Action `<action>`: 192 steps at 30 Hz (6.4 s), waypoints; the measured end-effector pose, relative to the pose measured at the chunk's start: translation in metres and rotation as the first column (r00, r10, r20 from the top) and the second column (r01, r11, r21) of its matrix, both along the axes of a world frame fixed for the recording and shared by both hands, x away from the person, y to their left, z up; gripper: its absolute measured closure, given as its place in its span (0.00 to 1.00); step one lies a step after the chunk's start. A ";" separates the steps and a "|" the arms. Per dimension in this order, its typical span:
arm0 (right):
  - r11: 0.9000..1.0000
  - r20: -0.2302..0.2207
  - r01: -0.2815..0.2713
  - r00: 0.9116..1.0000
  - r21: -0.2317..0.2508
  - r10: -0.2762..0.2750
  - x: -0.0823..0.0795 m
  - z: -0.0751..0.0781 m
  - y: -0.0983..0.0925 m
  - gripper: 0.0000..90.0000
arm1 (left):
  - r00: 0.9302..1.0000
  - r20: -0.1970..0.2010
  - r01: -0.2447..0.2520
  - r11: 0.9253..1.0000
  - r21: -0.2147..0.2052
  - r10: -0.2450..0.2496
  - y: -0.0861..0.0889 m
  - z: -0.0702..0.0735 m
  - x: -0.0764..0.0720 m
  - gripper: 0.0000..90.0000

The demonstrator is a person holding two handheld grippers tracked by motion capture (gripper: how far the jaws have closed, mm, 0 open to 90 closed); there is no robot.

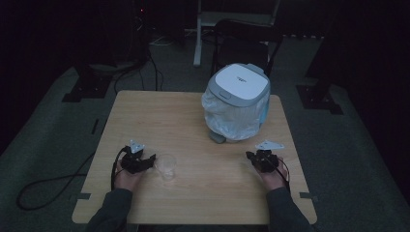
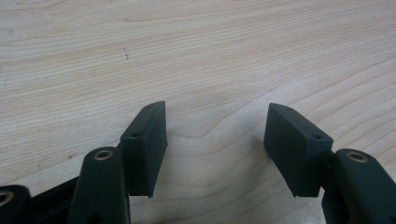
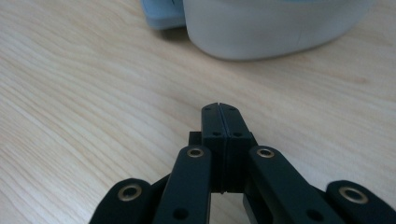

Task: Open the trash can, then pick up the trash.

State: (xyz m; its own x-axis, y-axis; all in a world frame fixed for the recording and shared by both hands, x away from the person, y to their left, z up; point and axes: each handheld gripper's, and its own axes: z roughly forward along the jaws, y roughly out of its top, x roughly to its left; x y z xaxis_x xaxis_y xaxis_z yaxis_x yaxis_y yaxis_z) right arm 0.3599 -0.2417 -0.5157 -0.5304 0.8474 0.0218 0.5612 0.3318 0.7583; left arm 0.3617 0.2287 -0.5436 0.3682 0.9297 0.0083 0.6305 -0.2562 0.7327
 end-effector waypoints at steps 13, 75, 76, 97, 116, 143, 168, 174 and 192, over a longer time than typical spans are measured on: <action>0.999 0.014 -0.040 0.999 0.029 0.040 0.009 0.009 0.016 0.94 | 1.000 0.000 0.001 1.000 0.001 -0.001 0.000 0.000 0.000 0.45; 0.996 0.031 -0.083 0.996 -0.024 0.084 0.075 0.009 0.108 1.00 | 1.000 0.000 0.007 1.000 0.001 -0.007 0.000 0.000 0.000 0.44; 0.996 0.033 -0.079 0.996 -0.028 0.080 0.076 0.008 0.109 1.00 | 1.000 0.000 0.007 1.000 0.001 -0.007 0.000 0.000 0.000 0.44; 0.998 0.045 -0.039 0.998 -0.048 0.041 0.081 -0.005 0.117 1.00 | 1.000 0.000 0.009 1.000 0.001 -0.009 0.000 0.000 0.000 0.44; 0.996 0.059 -0.024 0.998 -0.084 0.029 0.079 -0.007 0.121 1.00 | 1.000 -0.002 0.012 1.000 0.003 -0.012 0.000 0.000 -0.001 0.44; 0.997 0.034 -0.006 0.999 -0.075 0.009 0.082 -0.018 0.123 1.00 | 1.000 0.000 0.015 1.000 0.001 -0.015 0.000 0.000 -0.001 0.44; 0.999 0.044 -0.013 0.999 -0.041 0.014 0.082 -0.021 0.119 1.00 | 0.999 -0.015 0.038 0.999 0.007 -0.038 -0.002 0.009 -0.015 0.59; 0.999 0.044 -0.012 0.999 -0.041 0.014 0.082 -0.021 0.119 1.00 | 1.000 -0.013 0.027 0.999 -0.023 -0.028 0.003 0.014 -0.023 0.60; 0.999 0.045 -0.017 0.999 -0.045 0.019 0.082 -0.020 0.119 1.00 | 0.999 0.039 0.036 0.993 -0.115 -0.032 0.015 0.046 -0.040 0.59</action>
